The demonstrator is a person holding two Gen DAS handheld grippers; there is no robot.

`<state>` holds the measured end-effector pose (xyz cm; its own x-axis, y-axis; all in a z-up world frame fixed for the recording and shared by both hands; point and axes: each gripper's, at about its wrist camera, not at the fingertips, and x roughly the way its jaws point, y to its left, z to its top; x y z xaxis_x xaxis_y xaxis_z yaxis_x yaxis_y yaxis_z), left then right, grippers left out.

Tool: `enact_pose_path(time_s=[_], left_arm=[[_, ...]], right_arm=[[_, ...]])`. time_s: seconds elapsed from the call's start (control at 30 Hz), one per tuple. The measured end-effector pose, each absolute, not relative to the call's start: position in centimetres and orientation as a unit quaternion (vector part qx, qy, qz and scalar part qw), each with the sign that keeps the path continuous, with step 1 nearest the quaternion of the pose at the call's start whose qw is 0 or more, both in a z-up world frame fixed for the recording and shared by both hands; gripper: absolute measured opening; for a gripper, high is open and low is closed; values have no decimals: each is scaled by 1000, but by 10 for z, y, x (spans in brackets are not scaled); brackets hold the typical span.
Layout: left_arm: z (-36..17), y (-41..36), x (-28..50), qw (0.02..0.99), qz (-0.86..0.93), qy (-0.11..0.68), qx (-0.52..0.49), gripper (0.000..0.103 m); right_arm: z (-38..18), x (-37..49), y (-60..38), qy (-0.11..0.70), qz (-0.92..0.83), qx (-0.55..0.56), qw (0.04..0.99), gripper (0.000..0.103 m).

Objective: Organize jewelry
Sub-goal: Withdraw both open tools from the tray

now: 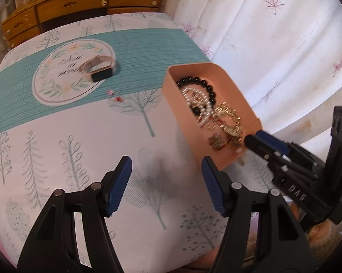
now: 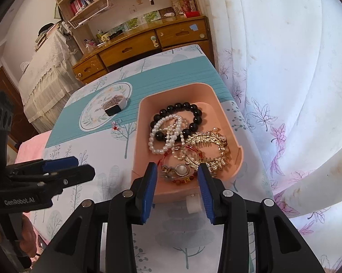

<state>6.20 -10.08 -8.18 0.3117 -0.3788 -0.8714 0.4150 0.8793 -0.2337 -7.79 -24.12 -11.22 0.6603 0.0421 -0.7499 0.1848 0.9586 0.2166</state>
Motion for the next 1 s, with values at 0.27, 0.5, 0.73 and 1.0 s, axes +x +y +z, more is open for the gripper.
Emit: enact_pose_path(time_s=[0.27,0.5,0.73,1.0], left_arm=[[-86,-52,55,829,-204,520,-19,61],[-82,-16,64,845,-161,508,-35,61],[-73,0,80,850,-159,500,-39,61],[-64,18,111,862,-138,486,-30,61]], right_arm=[[-97,-72,-221,402,-24,113,908,37],[-87,-51,-191,404,4,78,912,37],[-73,-15,-151,396,49,38,916,37],[-73,36,-112,388,96,-13,917,37]])
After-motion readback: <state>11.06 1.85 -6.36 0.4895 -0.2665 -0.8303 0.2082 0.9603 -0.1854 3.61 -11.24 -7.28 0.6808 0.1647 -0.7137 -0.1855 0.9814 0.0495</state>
